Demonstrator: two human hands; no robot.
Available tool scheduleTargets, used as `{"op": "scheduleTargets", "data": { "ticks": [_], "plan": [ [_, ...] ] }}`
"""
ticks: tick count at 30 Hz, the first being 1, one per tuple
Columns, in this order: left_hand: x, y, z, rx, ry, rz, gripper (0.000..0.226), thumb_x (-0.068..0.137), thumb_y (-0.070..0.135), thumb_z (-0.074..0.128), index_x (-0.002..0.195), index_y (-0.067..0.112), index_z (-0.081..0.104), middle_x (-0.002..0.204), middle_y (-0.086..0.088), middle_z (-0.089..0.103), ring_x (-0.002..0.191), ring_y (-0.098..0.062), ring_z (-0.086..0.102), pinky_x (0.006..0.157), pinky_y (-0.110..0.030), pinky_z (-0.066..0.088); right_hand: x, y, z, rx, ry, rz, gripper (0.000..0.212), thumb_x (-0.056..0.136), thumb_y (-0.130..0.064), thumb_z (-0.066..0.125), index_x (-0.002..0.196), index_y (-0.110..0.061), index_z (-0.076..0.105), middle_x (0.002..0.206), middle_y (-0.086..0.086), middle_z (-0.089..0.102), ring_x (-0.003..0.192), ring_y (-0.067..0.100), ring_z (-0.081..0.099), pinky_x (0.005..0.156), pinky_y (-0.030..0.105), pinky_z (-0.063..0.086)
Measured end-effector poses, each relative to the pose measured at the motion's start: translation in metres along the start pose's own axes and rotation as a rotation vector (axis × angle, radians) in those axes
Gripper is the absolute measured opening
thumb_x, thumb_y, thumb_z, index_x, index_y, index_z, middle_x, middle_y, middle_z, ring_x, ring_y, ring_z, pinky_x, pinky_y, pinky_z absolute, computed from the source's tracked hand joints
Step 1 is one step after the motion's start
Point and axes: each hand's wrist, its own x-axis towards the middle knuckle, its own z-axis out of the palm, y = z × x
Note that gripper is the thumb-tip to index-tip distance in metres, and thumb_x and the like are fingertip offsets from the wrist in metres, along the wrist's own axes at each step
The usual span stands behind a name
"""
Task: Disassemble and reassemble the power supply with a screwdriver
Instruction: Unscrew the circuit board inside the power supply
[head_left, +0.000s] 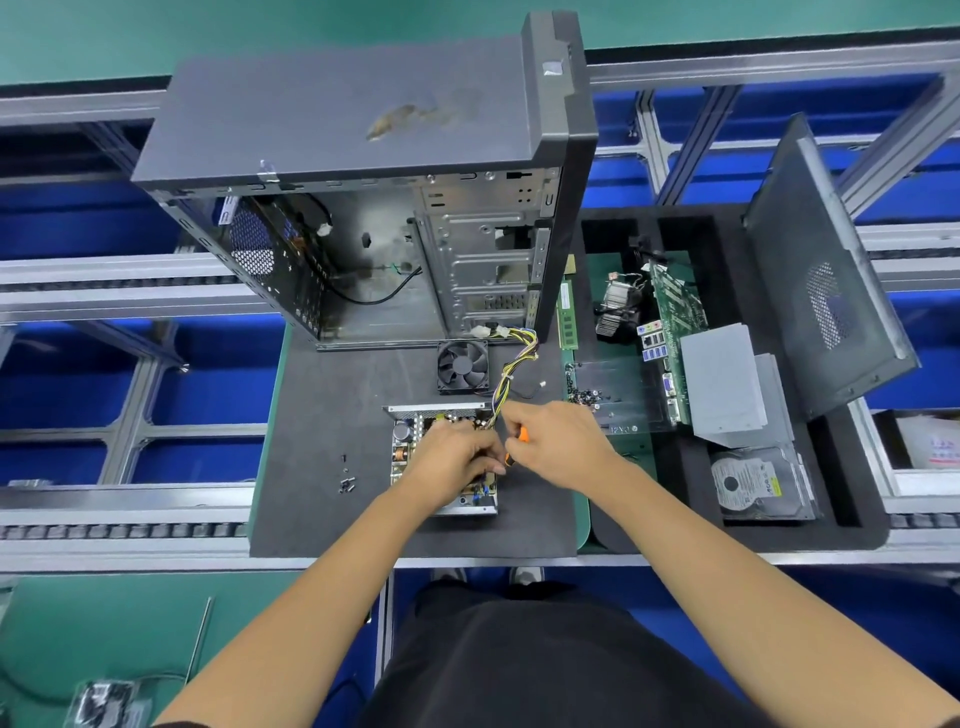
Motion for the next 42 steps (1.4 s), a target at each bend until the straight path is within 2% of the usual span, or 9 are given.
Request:
{"op": "scheduleTargets", "data": {
  "ticks": [6, 12, 16, 19, 28, 32, 36, 39, 42],
  "plan": [
    [-0.002, -0.001, 0.002, -0.013, 0.014, 0.016, 0.015, 0.085, 0.036, 0.077, 0.086, 0.022, 0.073, 0.063, 0.022, 0.038, 0.074, -0.007, 0.042, 0.075, -0.028, 0.023, 0.003, -0.005, -0.003, -0.067, -0.021, -0.077, 0.011, 0.080, -0.033, 0.051, 0.080, -0.029, 0.042, 0.053, -0.008, 0.038, 0.064, 0.025, 0.046, 0.057, 0.033, 0.027],
    [-0.004, -0.005, 0.004, 0.014, 0.028, 0.034, 0.018, 0.084, 0.039, 0.078, 0.085, 0.022, 0.072, 0.067, 0.020, 0.039, 0.074, -0.016, 0.052, 0.074, -0.029, 0.026, 0.003, -0.006, -0.001, -0.093, -0.029, -0.092, 0.010, 0.082, -0.034, 0.051, 0.082, -0.028, 0.043, 0.054, -0.007, 0.037, 0.065, 0.026, 0.044, 0.059, 0.034, 0.028],
    [-0.004, -0.006, 0.006, 0.003, 0.040, 0.037, 0.017, 0.084, 0.037, 0.078, 0.081, 0.024, 0.069, 0.064, 0.025, 0.036, 0.073, -0.015, 0.052, 0.073, -0.030, 0.027, 0.004, -0.008, 0.001, -0.087, -0.022, -0.091, 0.010, 0.082, -0.035, 0.051, 0.081, -0.028, 0.043, 0.055, -0.007, 0.040, 0.065, 0.026, 0.046, 0.058, 0.034, 0.027],
    [-0.003, -0.008, 0.008, 0.013, 0.037, 0.033, 0.018, 0.084, 0.037, 0.079, 0.082, 0.022, 0.070, 0.067, 0.020, 0.041, 0.073, -0.011, 0.046, 0.073, -0.030, 0.028, 0.005, -0.009, 0.001, -0.093, -0.020, -0.106, 0.010, 0.083, -0.035, 0.052, 0.082, -0.027, 0.046, 0.057, -0.006, 0.043, 0.065, 0.026, 0.048, 0.059, 0.033, 0.028],
    [-0.003, -0.011, 0.010, 0.045, 0.029, 0.012, 0.020, 0.086, 0.037, 0.076, 0.086, 0.018, 0.069, 0.077, 0.001, 0.063, 0.082, -0.024, 0.057, 0.076, -0.035, 0.033, 0.005, -0.014, 0.001, -0.117, -0.020, -0.140, 0.015, 0.083, -0.033, 0.055, 0.081, -0.027, 0.042, 0.056, -0.008, 0.038, 0.065, 0.025, 0.044, 0.058, 0.034, 0.025],
    [-0.006, -0.013, 0.011, -0.017, 0.042, 0.030, 0.015, 0.082, 0.031, 0.080, 0.088, 0.025, 0.067, 0.078, 0.005, 0.064, 0.083, -0.022, 0.055, 0.076, -0.035, 0.032, 0.006, -0.018, 0.003, -0.115, -0.051, -0.110, 0.013, 0.084, -0.032, 0.050, 0.083, -0.028, 0.039, 0.063, -0.006, 0.045, 0.067, 0.029, 0.044, 0.057, 0.035, 0.028],
    [-0.008, -0.013, 0.014, 0.003, 0.083, 0.037, 0.017, 0.083, 0.040, 0.073, 0.089, 0.026, 0.067, 0.074, 0.002, 0.061, 0.079, -0.023, 0.052, 0.072, -0.034, 0.026, 0.007, -0.021, 0.001, -0.081, -0.098, -0.061, 0.012, 0.082, -0.032, 0.052, 0.085, -0.027, 0.042, 0.072, -0.002, 0.054, 0.070, 0.031, 0.049, 0.060, 0.037, 0.037],
    [-0.009, -0.012, 0.014, 0.016, 0.103, 0.056, 0.032, 0.081, 0.050, 0.053, 0.082, 0.021, 0.066, 0.072, 0.002, 0.061, 0.077, -0.023, 0.052, 0.070, -0.032, 0.025, 0.007, -0.023, -0.009, -0.144, -0.156, -0.123, 0.025, 0.081, -0.038, 0.057, 0.090, -0.026, 0.037, 0.067, -0.006, 0.048, 0.070, 0.029, 0.050, 0.060, 0.036, 0.039],
    [-0.008, -0.013, 0.015, 0.024, 0.100, 0.048, 0.027, 0.080, 0.044, 0.062, 0.080, 0.017, 0.066, 0.076, 0.000, 0.063, 0.078, -0.024, 0.057, 0.071, -0.033, 0.032, 0.009, -0.025, -0.019, -0.255, -0.159, -0.232, 0.034, 0.083, -0.038, 0.059, 0.102, -0.025, 0.034, 0.074, -0.007, 0.046, 0.069, 0.026, 0.045, 0.059, 0.035, 0.033]
  ]
}}
